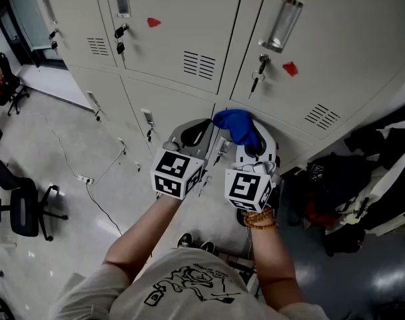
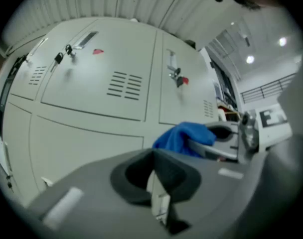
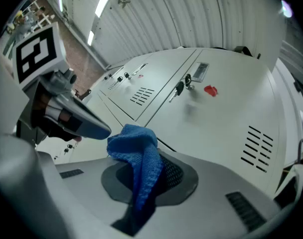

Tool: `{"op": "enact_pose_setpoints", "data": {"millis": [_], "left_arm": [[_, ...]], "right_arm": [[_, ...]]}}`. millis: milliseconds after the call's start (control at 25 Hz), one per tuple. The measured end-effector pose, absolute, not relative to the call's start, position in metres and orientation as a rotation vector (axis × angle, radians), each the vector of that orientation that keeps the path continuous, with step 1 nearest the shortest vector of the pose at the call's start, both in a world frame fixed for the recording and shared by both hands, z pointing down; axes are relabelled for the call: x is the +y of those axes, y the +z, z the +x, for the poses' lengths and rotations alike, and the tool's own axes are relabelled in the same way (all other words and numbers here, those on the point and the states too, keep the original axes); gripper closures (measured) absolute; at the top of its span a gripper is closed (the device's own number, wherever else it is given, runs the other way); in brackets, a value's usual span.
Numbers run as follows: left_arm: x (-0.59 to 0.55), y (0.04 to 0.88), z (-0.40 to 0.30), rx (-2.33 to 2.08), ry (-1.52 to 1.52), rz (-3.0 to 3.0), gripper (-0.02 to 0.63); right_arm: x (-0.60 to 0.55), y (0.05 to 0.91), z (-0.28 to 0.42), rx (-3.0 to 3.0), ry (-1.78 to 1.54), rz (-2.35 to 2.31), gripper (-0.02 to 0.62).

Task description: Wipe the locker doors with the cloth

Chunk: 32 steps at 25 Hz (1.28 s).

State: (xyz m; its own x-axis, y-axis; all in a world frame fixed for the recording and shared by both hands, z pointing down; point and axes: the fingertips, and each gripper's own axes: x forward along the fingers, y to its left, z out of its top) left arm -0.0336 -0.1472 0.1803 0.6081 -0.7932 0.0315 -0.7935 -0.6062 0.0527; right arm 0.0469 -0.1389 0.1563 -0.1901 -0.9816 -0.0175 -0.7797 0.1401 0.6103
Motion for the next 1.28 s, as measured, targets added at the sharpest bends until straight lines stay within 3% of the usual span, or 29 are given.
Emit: {"op": "enact_pose_setpoints", "data": {"millis": [520,1280], "left_arm": [[-0.166,0.202,-0.024,-1.309,0.038,2.756,0.607],[-0.173,0.316,-0.015,-1.228,0.189,2.644,0.607]], "right_arm": [[-0.154,0.181,0.042,-1.756,-0.987,1.636,0.551],[-0.150,0.302,0.066,-1.713,-0.934,1.560,0.551]]}}
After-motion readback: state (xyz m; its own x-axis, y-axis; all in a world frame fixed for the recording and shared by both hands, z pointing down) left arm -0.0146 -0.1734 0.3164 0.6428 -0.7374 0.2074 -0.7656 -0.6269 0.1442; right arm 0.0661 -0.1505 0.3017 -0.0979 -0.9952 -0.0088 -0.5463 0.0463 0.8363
